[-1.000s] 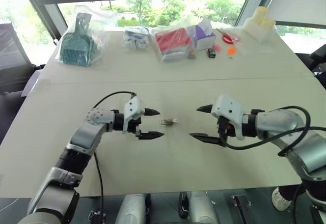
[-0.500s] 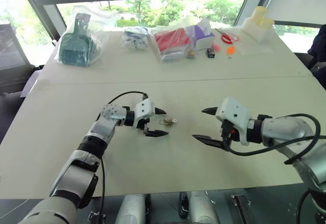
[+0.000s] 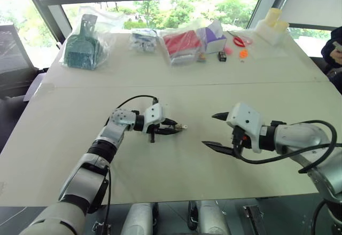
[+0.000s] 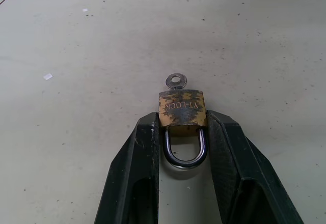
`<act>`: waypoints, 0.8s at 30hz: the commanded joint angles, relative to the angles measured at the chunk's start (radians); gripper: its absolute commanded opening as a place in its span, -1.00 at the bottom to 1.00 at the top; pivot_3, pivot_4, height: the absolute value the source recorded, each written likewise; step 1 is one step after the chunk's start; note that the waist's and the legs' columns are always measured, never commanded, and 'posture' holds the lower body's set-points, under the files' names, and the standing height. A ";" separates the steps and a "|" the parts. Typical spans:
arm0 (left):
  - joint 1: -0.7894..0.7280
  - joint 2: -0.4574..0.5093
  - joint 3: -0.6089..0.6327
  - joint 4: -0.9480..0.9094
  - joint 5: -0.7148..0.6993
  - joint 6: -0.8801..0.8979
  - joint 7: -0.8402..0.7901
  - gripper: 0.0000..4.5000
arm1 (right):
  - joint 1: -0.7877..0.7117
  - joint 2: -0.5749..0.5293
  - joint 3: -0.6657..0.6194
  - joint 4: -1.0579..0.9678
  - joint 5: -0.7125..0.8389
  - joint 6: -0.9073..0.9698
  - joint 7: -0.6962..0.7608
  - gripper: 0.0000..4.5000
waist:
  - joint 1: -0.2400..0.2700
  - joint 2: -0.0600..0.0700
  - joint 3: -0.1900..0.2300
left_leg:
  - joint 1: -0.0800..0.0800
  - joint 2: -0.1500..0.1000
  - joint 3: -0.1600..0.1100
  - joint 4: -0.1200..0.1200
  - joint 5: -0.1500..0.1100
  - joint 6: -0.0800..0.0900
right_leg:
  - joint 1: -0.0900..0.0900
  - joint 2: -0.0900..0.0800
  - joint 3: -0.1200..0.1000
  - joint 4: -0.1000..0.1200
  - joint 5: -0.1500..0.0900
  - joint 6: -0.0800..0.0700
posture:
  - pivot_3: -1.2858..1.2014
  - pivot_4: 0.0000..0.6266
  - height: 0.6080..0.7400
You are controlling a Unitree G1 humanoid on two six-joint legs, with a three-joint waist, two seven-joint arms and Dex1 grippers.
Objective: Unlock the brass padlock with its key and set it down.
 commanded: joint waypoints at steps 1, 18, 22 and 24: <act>-0.017 0.063 0.046 -0.073 -0.037 0.089 -0.059 -0.67 | -0.039 -0.015 0.060 0.008 -0.079 -0.094 -0.005 1.00 | -0.003 0.000 0.000 | 0.000 0.000 0.000 0.000 0.000 0.000 | 0.000 0.000 0.000 0.000 0.000 0.000 | 0.03 -0.52 1.00; -0.112 0.249 0.131 -0.391 -0.188 0.478 -0.222 -0.67 | -0.296 0.203 0.371 0.408 -0.652 -0.815 -0.138 1.00 | -0.003 -0.001 0.001 | -0.003 -0.001 0.001 0.000 0.000 0.000 | -0.003 0.001 0.000 0.001 0.000 0.001 | 0.03 -0.52 1.00; -0.118 0.243 0.131 -0.393 -0.186 0.477 -0.219 -0.67 | -0.303 0.232 0.363 0.441 -0.686 -0.873 -0.134 1.00 | -0.004 -0.001 0.001 | -0.002 -0.002 0.001 0.000 0.001 -0.001 | -0.003 0.002 0.000 0.001 0.000 0.001 | 0.03 -0.52 1.00; -0.121 0.240 0.132 -0.393 -0.188 0.479 -0.216 -0.67 | -0.306 0.247 0.363 0.451 -0.700 -0.891 -0.132 1.00 | -0.003 -0.001 0.001 | -0.002 -0.002 0.001 0.000 0.001 -0.001 | -0.003 0.002 0.000 0.001 0.000 0.001 | 0.03 -0.52 1.00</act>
